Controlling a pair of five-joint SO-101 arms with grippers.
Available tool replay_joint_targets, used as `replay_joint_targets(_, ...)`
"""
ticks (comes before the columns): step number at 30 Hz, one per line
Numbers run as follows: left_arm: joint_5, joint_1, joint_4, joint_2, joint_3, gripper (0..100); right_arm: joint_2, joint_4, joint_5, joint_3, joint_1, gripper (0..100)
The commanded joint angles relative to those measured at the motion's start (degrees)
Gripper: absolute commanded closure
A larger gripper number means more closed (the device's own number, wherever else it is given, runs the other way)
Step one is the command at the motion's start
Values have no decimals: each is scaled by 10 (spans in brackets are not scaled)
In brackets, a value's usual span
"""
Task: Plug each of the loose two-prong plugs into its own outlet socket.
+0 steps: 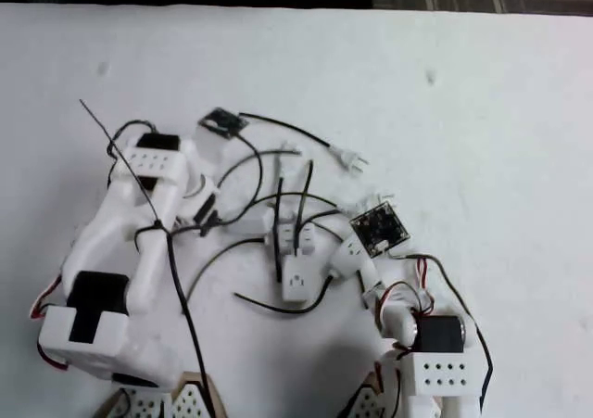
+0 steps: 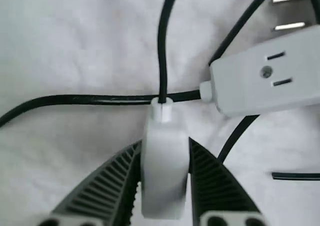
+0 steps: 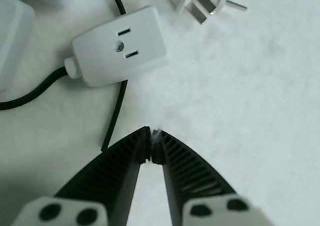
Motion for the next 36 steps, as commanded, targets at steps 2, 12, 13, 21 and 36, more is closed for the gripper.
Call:
replay_joint_targets(2,-10,-1,-10,-32,4,715,3,-8,5,-3,4,981)
replay_joint_targets(12,-17,-61,-14,-31,-52,728,3,-9,5,3,4,981)
replay_joint_targets(13,-20,-67,-15,-31,-54,728,3,-9,5,3,4,981)
replay_joint_targets(21,-52,-136,-91,-3,-59,732,3,-9,5,3,4,981)
replay_joint_targets(36,-174,-118,118,-22,-208,732,3,-10,5,3,4,981)
